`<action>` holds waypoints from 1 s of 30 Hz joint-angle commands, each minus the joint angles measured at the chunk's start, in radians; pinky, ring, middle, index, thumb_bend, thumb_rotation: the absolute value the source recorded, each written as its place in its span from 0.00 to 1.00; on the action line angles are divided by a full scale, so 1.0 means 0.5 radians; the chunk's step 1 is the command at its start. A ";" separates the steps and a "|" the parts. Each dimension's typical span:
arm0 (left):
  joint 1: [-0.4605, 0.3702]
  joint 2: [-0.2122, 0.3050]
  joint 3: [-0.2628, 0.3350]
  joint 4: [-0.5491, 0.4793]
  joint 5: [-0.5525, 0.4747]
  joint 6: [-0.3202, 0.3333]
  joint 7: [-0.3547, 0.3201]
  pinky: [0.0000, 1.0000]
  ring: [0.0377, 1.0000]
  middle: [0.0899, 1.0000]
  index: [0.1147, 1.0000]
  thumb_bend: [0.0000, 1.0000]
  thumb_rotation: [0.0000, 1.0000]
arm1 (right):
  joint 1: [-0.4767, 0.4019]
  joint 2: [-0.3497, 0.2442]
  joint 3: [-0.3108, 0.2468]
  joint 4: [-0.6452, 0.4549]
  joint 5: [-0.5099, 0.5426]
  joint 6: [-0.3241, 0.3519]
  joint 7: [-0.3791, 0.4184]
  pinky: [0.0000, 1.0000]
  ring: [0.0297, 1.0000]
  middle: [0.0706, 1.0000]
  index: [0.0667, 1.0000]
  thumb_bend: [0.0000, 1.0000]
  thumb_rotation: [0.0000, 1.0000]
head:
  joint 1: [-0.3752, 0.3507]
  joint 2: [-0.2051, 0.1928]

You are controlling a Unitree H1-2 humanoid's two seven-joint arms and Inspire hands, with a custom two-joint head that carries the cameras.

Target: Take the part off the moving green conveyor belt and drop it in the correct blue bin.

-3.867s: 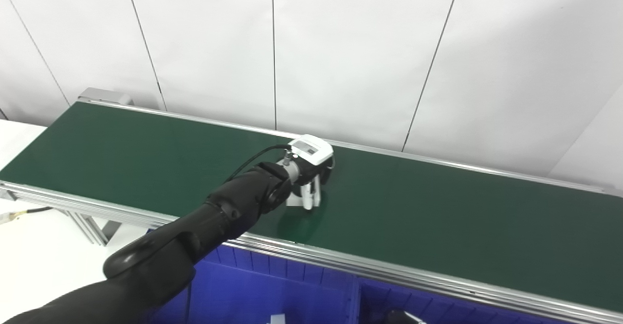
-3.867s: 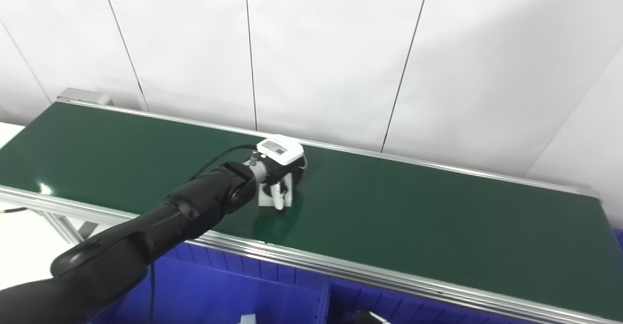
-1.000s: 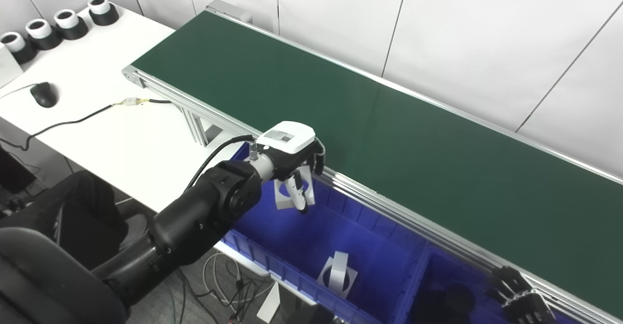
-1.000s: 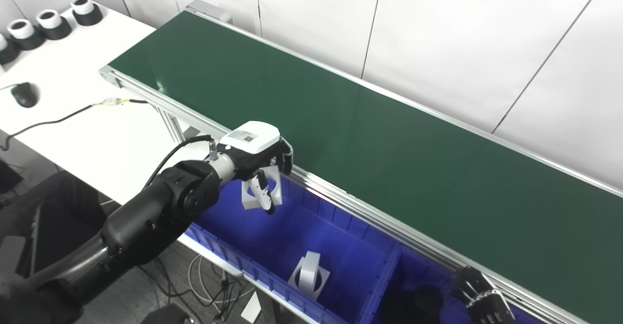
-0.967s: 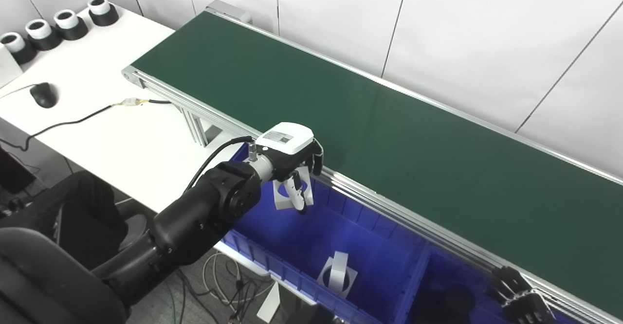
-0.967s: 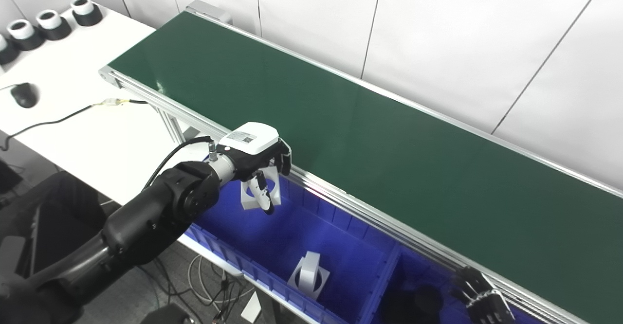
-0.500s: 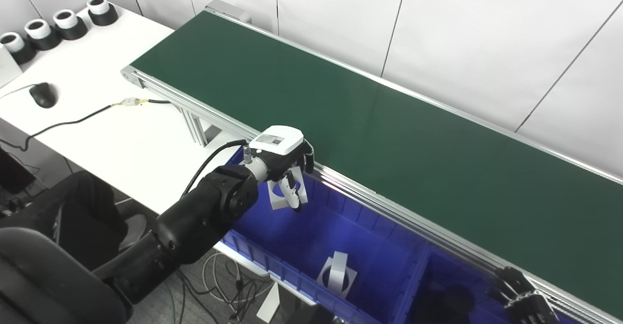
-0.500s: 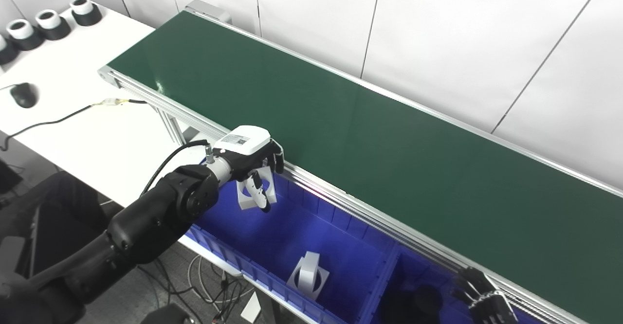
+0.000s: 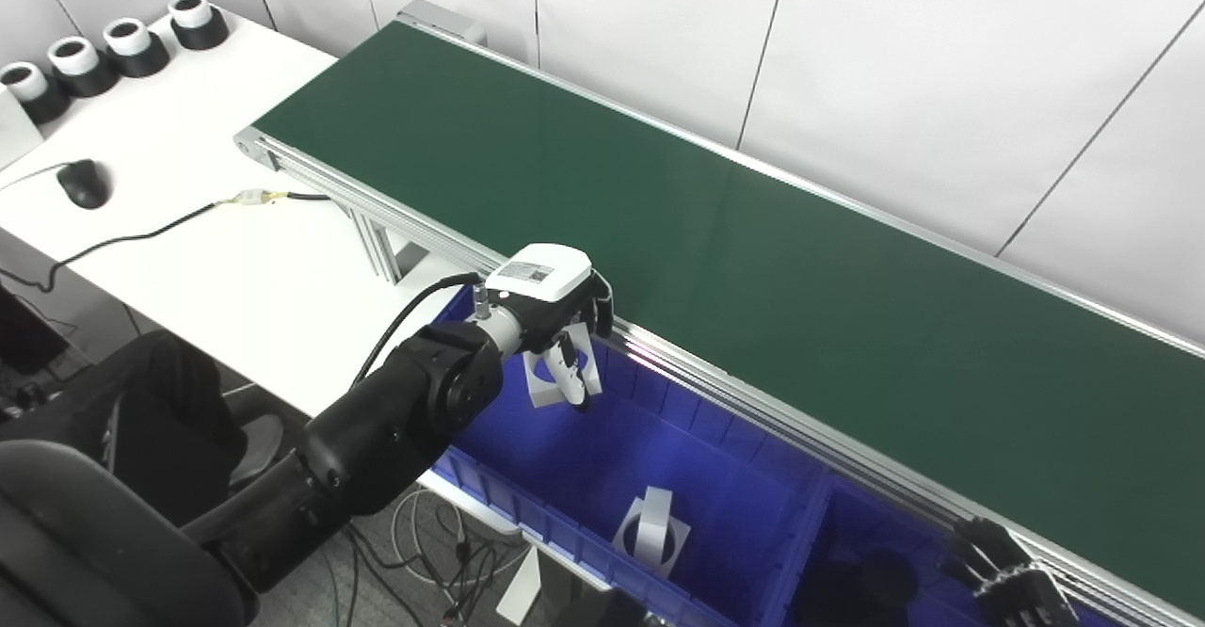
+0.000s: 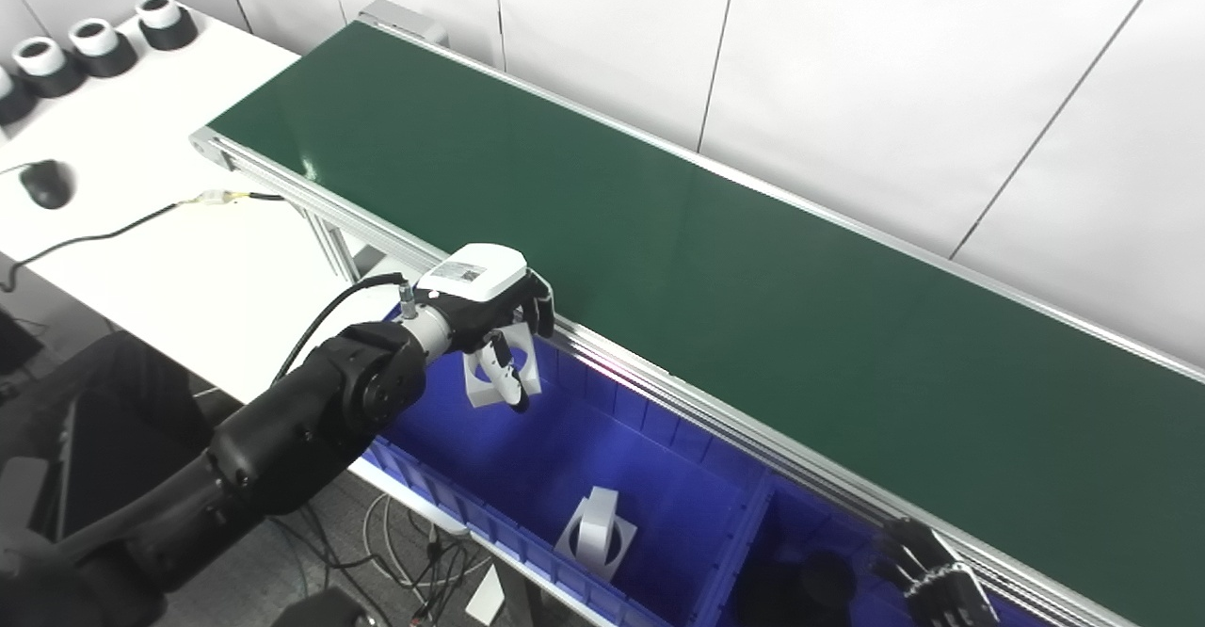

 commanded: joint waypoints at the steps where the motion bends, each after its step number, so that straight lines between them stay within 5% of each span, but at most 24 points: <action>1: -0.063 0.113 -0.020 -0.137 -0.009 0.045 -0.168 0.46 0.55 0.58 0.57 0.85 0.30 | -0.016 0.010 0.002 -0.071 0.016 -0.098 0.011 0.71 0.75 0.76 0.74 0.90 0.24 | 0.002 0.003; 4: -0.084 0.166 -0.035 -0.242 -0.037 0.086 -0.369 0.55 0.68 0.72 0.68 0.99 0.48 | -0.016 0.006 0.006 -0.067 0.027 -0.098 0.015 0.71 0.76 0.77 0.75 0.89 0.23 | 0.002 0.003; 13: -0.141 0.202 -0.040 -0.391 -0.042 0.176 -0.642 0.59 0.73 0.78 0.79 1.00 0.52 | -0.017 0.010 0.005 -0.068 0.024 -0.098 0.010 0.70 0.75 0.76 0.74 0.89 0.22 | -0.007 0.003; 25: -0.135 0.180 -0.005 -0.441 -0.043 0.175 -0.665 0.58 0.74 0.78 0.79 1.00 0.49 | -0.007 0.015 0.011 -0.083 0.002 -0.098 -0.012 0.71 0.75 0.76 0.74 0.90 0.24 | -0.021 -0.003; 28: -0.119 0.128 0.065 -0.512 -0.208 0.164 -0.623 0.59 0.75 0.79 0.78 1.00 0.45 | -0.001 0.013 0.019 -0.097 -0.022 -0.098 -0.034 0.70 0.75 0.76 0.74 0.91 0.26 | -0.063 0.010; 30: -0.108 0.051 0.181 -0.572 -0.517 0.166 -0.601 0.61 0.75 0.78 0.77 1.00 0.42 | 0.005 0.011 0.030 -0.107 -0.022 -0.098 -0.043 0.70 0.74 0.76 0.74 0.91 0.25 | -0.128 0.029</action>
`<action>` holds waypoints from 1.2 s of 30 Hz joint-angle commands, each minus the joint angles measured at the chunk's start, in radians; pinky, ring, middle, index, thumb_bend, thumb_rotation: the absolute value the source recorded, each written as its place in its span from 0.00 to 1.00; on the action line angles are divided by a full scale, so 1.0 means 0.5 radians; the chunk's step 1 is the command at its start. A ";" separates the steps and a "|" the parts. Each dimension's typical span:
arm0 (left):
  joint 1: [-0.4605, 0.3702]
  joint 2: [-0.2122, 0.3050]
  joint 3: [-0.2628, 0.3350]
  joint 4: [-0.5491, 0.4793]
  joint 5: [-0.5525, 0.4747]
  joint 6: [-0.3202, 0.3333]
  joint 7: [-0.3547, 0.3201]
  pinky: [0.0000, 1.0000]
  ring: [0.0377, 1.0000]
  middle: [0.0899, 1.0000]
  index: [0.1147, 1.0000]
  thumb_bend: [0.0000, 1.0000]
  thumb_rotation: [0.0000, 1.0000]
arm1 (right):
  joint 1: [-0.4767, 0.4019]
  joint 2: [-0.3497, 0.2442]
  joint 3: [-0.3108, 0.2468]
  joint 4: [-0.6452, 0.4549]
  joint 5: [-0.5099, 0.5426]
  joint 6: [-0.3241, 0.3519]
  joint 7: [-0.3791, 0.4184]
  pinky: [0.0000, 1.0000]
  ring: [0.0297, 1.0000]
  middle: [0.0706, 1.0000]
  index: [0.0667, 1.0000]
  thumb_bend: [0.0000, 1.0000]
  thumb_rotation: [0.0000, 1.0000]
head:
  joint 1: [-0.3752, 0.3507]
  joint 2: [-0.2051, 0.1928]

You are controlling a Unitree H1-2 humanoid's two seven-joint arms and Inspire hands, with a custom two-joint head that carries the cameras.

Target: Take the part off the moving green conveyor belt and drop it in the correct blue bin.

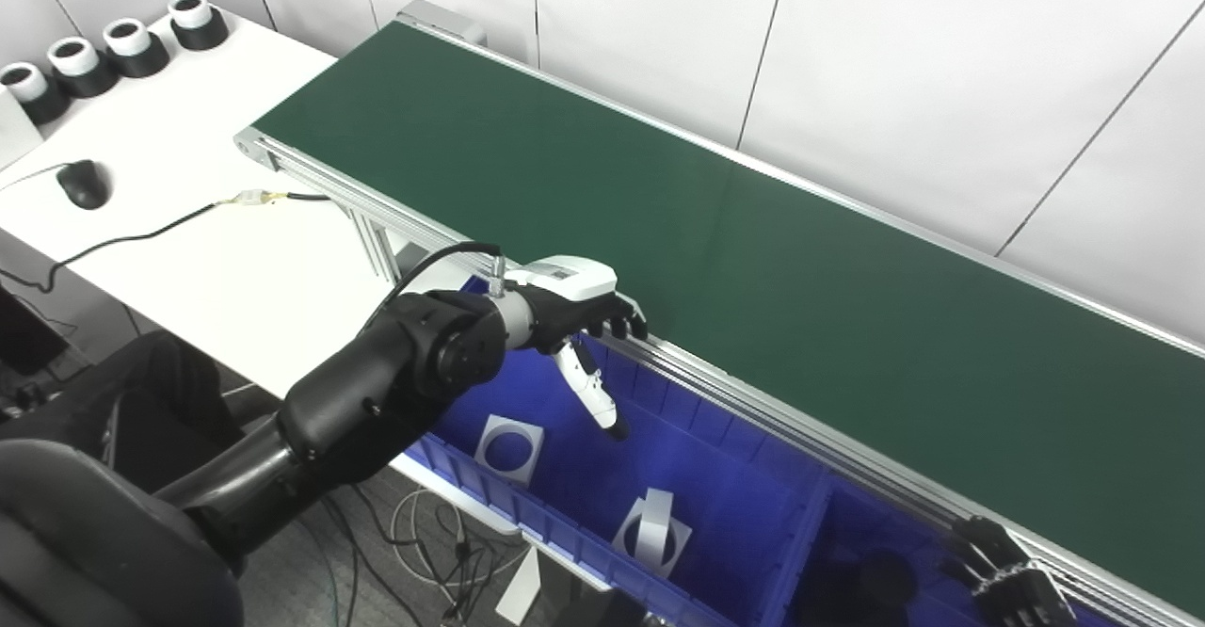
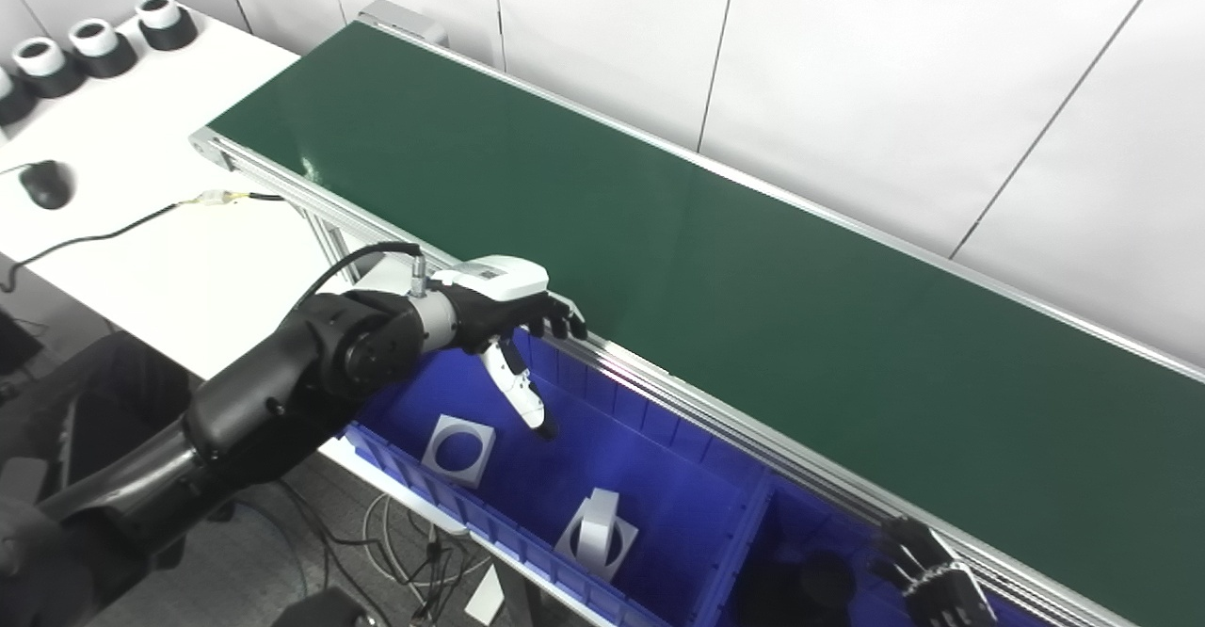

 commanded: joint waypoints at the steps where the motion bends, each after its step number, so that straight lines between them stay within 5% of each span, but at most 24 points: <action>1: -0.019 -0.075 0.129 -0.104 -0.363 0.002 0.071 0.62 0.75 0.77 0.76 1.00 0.40 | -0.009 0.009 0.020 -0.063 0.006 -0.098 -0.007 0.70 0.74 0.76 0.74 0.91 0.24 | -0.069 0.016; 6: 0.007 -0.195 0.285 -0.169 -1.052 -0.096 0.078 0.65 0.71 0.74 0.78 0.99 0.36 | 0.021 0.027 0.081 -0.127 -0.049 -0.097 -0.085 0.69 0.74 0.76 0.74 0.91 0.21 | -0.264 0.050; 8: 0.029 -0.247 0.295 -0.214 -1.224 -0.103 0.108 0.66 0.71 0.73 0.78 0.99 0.33 | 0.034 0.043 0.120 -0.167 -0.103 -0.097 -0.135 0.69 0.74 0.76 0.74 0.92 0.22 | -0.466 0.091; 11: 0.060 -0.269 0.285 -0.260 -1.368 -0.130 0.169 0.63 0.68 0.73 0.77 0.99 0.29 | 0.050 0.066 0.183 -0.214 -0.177 -0.096 -0.213 0.69 0.74 0.76 0.73 0.92 0.23 | -0.675 0.116; 15: 0.132 -0.275 0.276 -0.228 -1.484 -0.307 0.261 0.62 0.67 0.73 0.77 0.98 0.27 | 0.070 0.105 0.277 -0.260 -0.264 -0.090 -0.319 0.69 0.74 0.76 0.73 0.92 0.24 | -0.950 0.108; 16: 0.165 -0.286 0.275 -0.191 -1.503 -0.388 0.290 0.62 0.67 0.73 0.77 0.97 0.27 | 0.075 0.121 0.307 -0.273 -0.302 -0.091 -0.351 0.69 0.74 0.76 0.73 0.92 0.24 | -1.146 0.103; 17: 0.188 -0.289 0.270 -0.163 -1.518 -0.447 0.315 0.63 0.68 0.73 0.77 0.97 0.27 | 0.078 0.130 0.331 -0.281 -0.328 -0.092 -0.378 0.69 0.73 0.76 0.73 0.91 0.25 | -1.146 0.103; 20: 0.250 -0.336 0.226 -0.024 -1.417 -0.683 0.442 0.63 0.69 0.74 0.77 0.96 0.26 | 0.080 0.179 0.401 -0.292 -0.421 -0.089 -0.468 0.68 0.72 0.76 0.73 0.92 0.27 | -1.457 0.095; 25: 0.306 -0.471 0.099 0.244 -0.950 -0.971 0.797 0.62 0.70 0.75 0.76 0.90 0.15 | 0.078 0.232 0.483 -0.298 -0.547 -0.075 -0.600 0.65 0.72 0.76 0.73 0.90 0.24 | -1.708 0.064; 29: 0.318 -0.594 0.004 0.492 -0.780 -1.137 1.021 0.65 0.73 0.77 0.76 0.87 0.09 | 0.088 0.232 0.518 -0.305 -0.596 -0.062 -0.667 0.64 0.71 0.76 0.73 0.90 0.25 | -1.733 0.043; 36: 0.317 -0.675 -0.052 0.935 -0.850 -1.474 1.213 0.68 0.73 0.75 0.72 0.87 0.02 | 0.105 0.202 0.551 -0.292 -0.584 -0.078 -0.713 0.65 0.72 0.76 0.72 0.90 0.23 | -1.743 0.002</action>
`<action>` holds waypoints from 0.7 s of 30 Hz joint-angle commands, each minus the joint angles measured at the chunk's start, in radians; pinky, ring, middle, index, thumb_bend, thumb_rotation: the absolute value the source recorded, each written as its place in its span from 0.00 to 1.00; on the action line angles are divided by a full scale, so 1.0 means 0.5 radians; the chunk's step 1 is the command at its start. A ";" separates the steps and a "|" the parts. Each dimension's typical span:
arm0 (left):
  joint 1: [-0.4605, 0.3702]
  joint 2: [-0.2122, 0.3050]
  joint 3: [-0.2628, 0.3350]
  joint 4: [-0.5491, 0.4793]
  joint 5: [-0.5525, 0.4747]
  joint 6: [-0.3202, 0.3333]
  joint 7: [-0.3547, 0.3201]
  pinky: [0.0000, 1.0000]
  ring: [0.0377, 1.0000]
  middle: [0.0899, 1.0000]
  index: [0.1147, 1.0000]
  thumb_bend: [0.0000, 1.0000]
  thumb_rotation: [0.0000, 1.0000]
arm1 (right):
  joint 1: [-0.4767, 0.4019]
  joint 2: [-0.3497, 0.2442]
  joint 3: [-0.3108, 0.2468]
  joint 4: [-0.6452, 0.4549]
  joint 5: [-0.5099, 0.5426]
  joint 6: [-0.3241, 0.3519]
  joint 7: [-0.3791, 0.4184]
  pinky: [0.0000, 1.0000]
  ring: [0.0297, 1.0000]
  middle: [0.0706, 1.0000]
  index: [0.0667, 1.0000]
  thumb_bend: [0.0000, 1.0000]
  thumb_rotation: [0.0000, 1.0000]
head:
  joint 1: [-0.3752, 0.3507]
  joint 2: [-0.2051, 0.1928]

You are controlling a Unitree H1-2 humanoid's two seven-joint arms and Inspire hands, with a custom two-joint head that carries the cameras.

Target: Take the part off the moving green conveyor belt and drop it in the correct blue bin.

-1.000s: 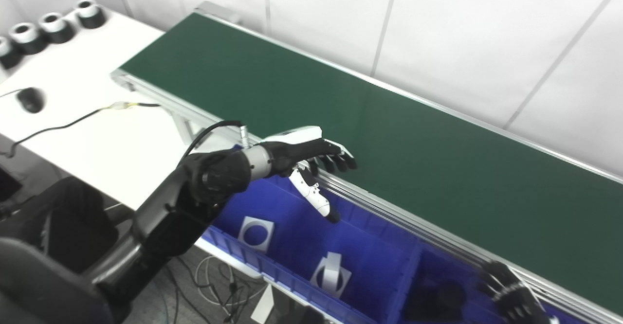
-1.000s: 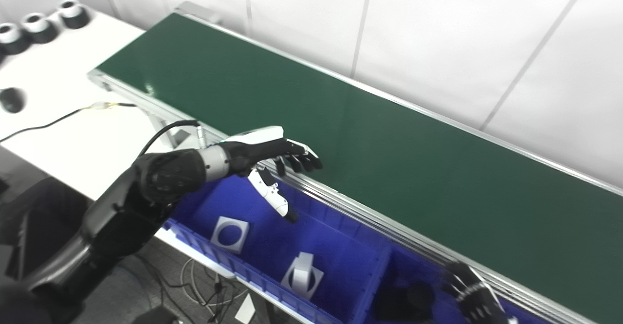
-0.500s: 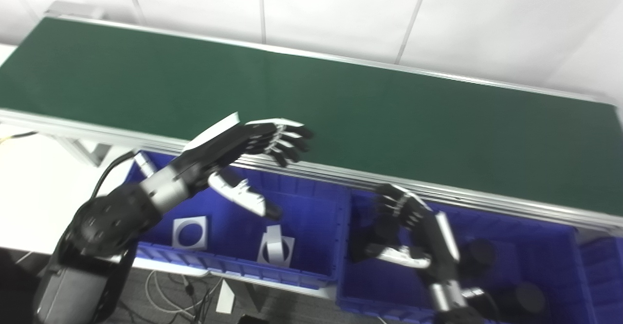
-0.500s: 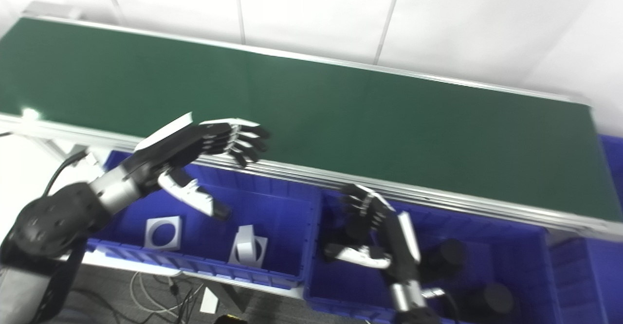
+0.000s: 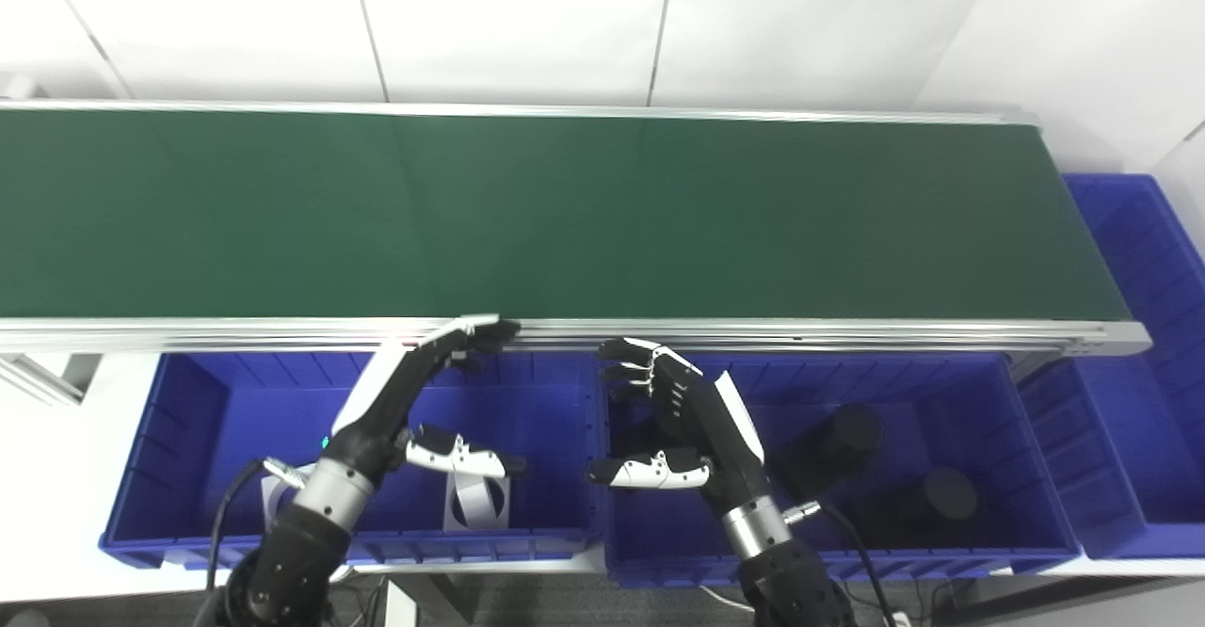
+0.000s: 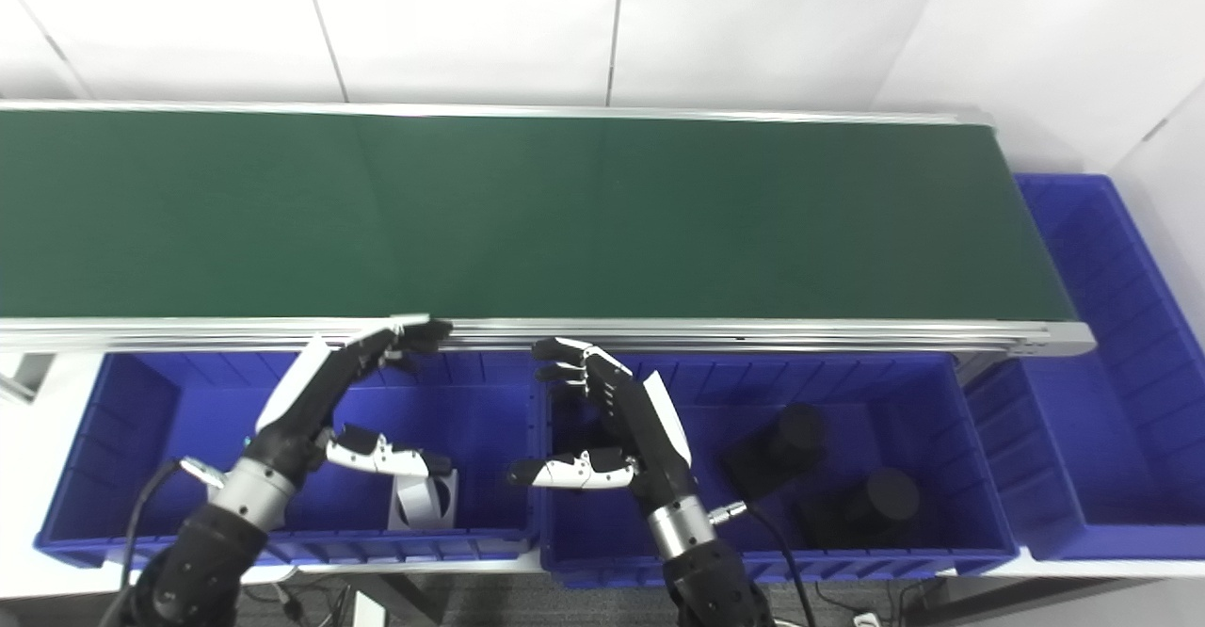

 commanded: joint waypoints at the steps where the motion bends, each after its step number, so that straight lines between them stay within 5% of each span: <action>1: -0.017 -0.035 -0.008 0.028 -0.022 -0.170 0.110 0.67 0.73 0.75 0.71 0.86 0.03 | -0.008 -0.003 0.016 -0.063 0.022 -0.081 -0.022 0.65 0.72 0.76 0.72 0.90 0.23 | 0.034 -0.001; 8: -0.037 -0.162 -0.103 0.281 0.027 -0.316 0.261 0.68 0.72 0.73 0.72 0.85 0.04 | 0.019 -0.081 0.004 -0.084 0.072 -0.086 -0.029 0.65 0.72 0.75 0.73 0.90 0.26 | 0.318 0.000; 21: 0.000 -0.260 -0.201 0.231 0.103 -0.252 0.340 0.67 0.72 0.72 0.70 0.85 0.06 | 0.031 -0.195 -0.013 -0.044 0.195 -0.097 -0.059 0.66 0.72 0.75 0.71 0.86 0.17 | 0.627 -0.010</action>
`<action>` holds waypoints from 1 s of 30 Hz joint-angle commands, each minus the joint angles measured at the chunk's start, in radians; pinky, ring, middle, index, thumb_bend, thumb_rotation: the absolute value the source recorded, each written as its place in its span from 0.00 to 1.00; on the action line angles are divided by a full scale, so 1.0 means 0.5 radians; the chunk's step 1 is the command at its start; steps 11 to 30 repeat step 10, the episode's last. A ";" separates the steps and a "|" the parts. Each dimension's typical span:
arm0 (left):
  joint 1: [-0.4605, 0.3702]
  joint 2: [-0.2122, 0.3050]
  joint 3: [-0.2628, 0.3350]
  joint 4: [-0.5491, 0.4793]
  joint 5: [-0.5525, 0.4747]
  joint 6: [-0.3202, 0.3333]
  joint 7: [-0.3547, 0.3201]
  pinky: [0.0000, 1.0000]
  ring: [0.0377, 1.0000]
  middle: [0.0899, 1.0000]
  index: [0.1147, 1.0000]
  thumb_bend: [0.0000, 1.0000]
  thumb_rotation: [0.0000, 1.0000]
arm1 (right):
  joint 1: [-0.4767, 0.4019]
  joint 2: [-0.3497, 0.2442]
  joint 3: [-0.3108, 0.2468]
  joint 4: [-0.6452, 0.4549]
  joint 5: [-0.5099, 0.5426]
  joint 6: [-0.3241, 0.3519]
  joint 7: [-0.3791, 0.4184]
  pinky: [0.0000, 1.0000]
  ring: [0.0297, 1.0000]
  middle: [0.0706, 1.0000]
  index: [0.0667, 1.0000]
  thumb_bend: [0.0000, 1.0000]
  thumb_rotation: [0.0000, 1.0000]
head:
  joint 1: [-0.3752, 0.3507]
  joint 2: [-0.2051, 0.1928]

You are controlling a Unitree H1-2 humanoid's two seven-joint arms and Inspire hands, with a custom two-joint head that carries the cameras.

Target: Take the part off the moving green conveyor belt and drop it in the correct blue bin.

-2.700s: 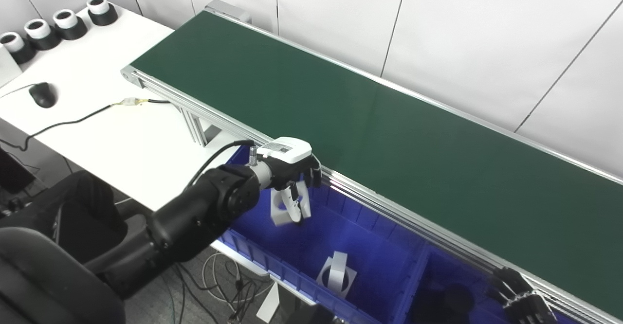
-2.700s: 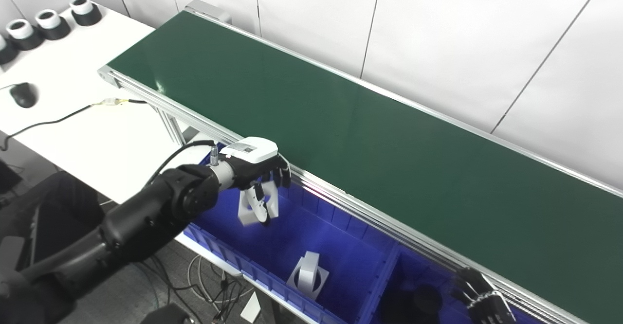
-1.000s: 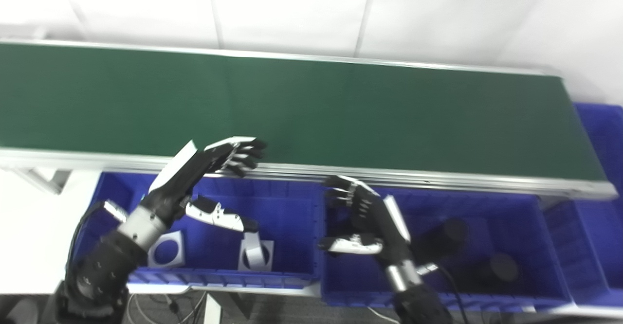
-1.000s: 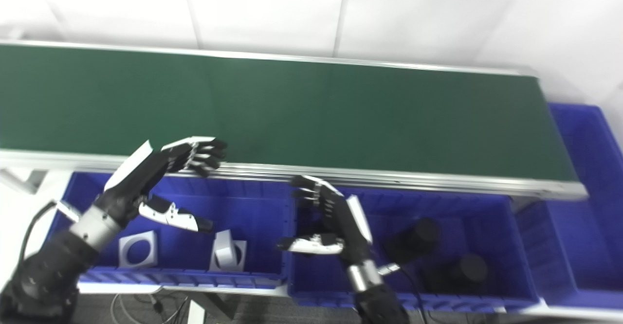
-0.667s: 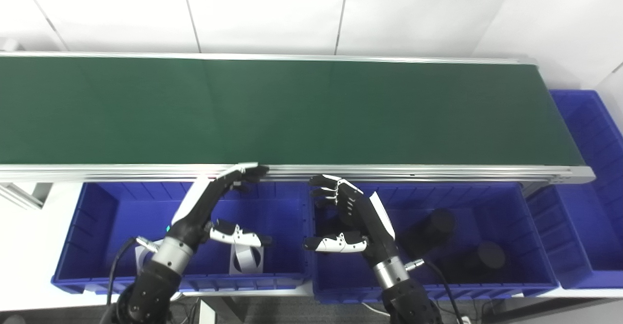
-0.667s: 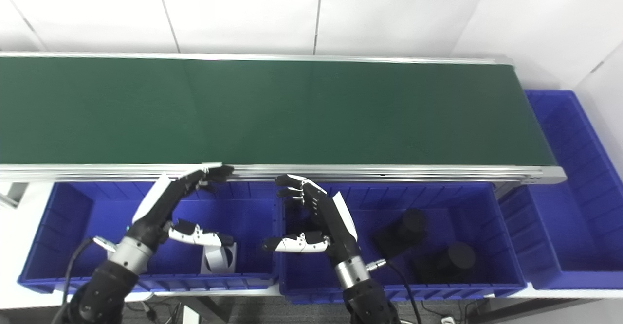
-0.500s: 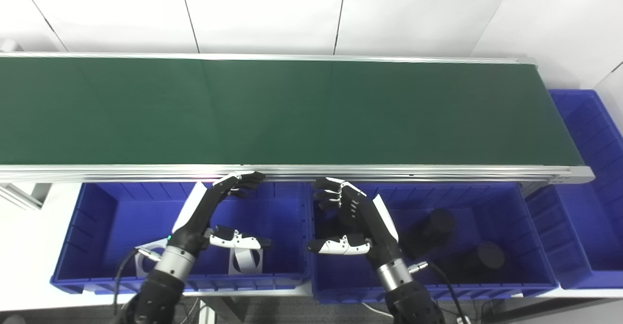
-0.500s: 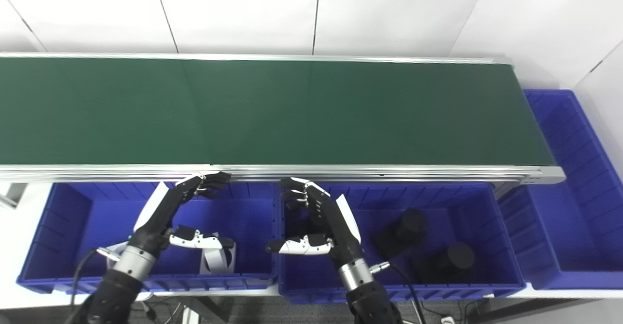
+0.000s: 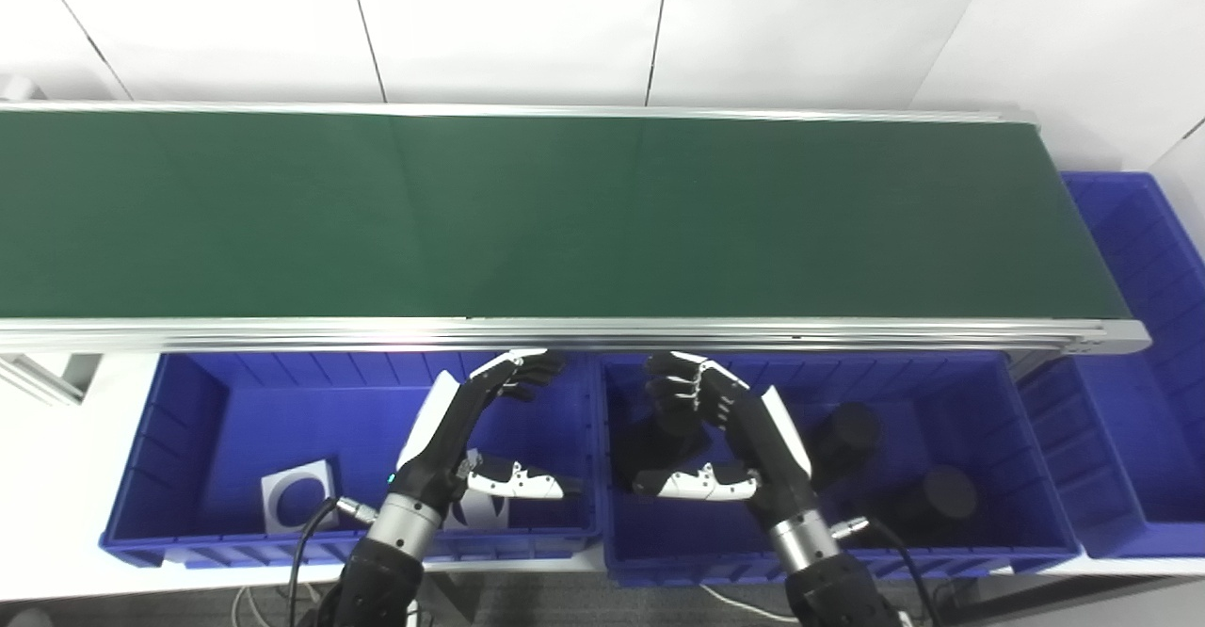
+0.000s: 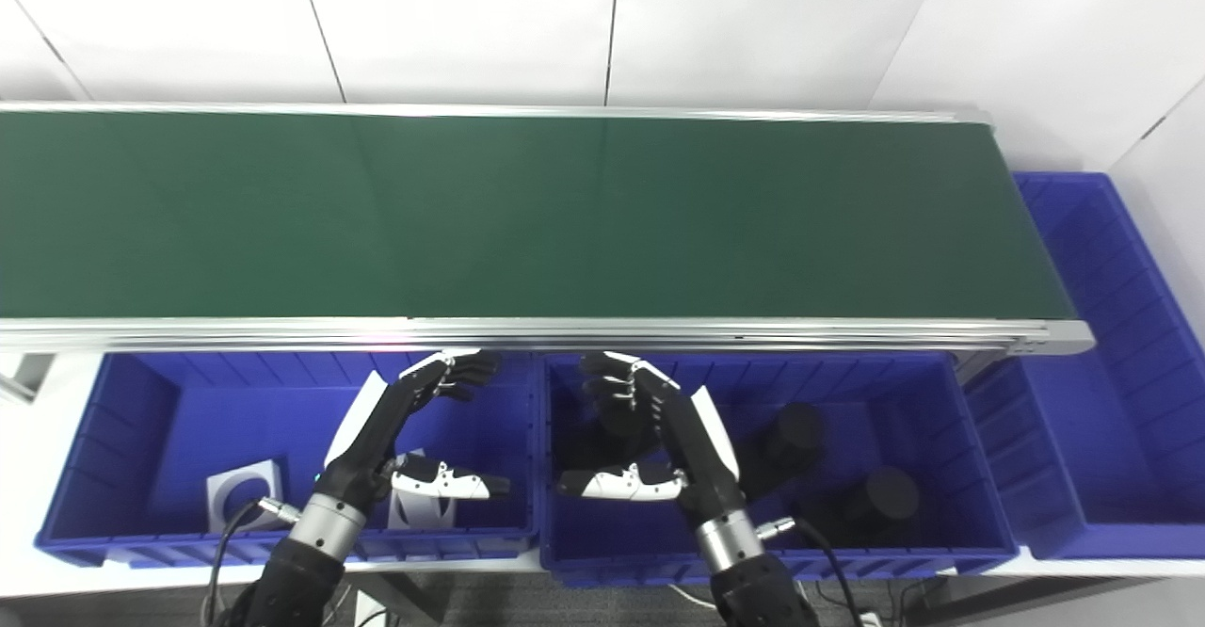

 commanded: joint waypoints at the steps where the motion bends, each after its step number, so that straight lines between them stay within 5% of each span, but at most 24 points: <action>1: -0.013 -0.023 -0.019 -0.065 0.008 -0.037 0.047 0.66 0.71 0.72 0.70 0.85 0.05 | -0.002 0.005 -0.014 -0.040 0.039 -0.097 -0.024 0.66 0.72 0.74 0.71 0.85 0.15 | 0.019 0.002; 30: -0.020 -0.028 -0.053 -0.064 0.014 -0.014 0.058 0.64 0.69 0.71 0.69 0.87 0.06 | 0.004 -0.031 -0.017 -0.026 0.072 -0.097 -0.003 0.67 0.72 0.75 0.71 0.82 0.12 | 0.078 -0.015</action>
